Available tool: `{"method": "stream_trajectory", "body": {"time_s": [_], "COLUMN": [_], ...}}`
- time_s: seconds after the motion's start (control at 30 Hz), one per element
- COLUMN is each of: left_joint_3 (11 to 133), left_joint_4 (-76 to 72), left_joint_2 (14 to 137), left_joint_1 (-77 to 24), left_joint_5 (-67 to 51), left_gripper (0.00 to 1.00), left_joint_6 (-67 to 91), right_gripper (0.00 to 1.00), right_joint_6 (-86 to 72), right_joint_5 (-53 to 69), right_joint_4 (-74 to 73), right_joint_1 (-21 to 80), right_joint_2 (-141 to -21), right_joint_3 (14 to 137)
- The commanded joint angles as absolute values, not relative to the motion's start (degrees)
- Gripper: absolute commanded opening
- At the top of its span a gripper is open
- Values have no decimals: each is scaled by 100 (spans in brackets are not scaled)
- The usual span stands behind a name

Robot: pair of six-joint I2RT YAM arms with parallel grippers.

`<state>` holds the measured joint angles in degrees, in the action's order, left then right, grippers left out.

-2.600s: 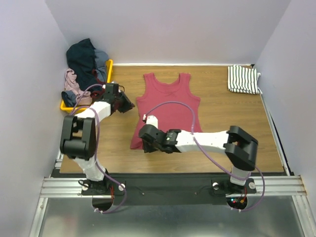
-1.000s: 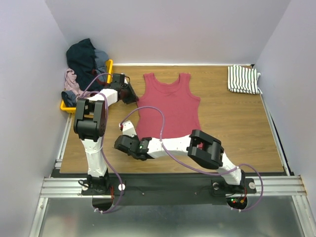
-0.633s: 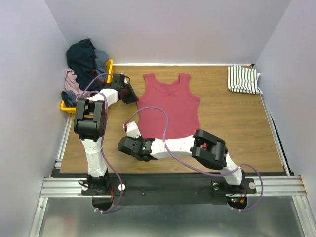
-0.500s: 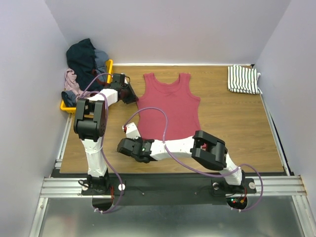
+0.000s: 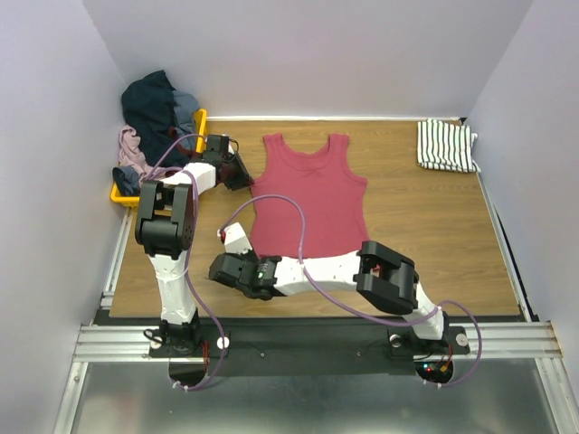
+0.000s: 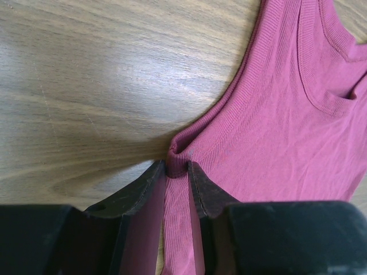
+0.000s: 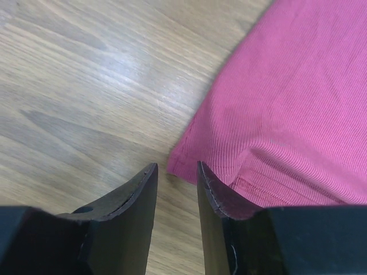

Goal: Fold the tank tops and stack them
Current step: Fold the tank top

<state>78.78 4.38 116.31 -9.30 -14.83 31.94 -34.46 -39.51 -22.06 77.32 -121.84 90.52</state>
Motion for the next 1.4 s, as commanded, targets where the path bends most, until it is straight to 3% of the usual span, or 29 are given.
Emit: {"method": "stream_trajectory", "body": {"time_s": [0.0,0.33,0.97,1.37], "left_joint_3": [8139,8156,8165,8139], "left_joint_4": [439,483,466,475], "left_joint_2": [11619,11602,11654,11646], "left_joint_1": [-958,-949,-949,-949], "left_joint_5": [-1485,-1485,-1494,-1494], "left_gripper": [33,33,33,33], "left_joint_6": [3146,3111,3138,3138], "right_gripper": [40,40,39,39], "right_joint_6": [-3340,-3375,-3366,-3551], "right_joint_5": [-4158,-4192,-4825,-4263], "right_joint_4": [-2162,-2276,-2373,-2373], "right_joint_1": [7770,7761,7805,7796], "right_joint_2": [-12172,-12814,-12234,-12744], "right_joint_3": [9378,9642,9562,9562]}}
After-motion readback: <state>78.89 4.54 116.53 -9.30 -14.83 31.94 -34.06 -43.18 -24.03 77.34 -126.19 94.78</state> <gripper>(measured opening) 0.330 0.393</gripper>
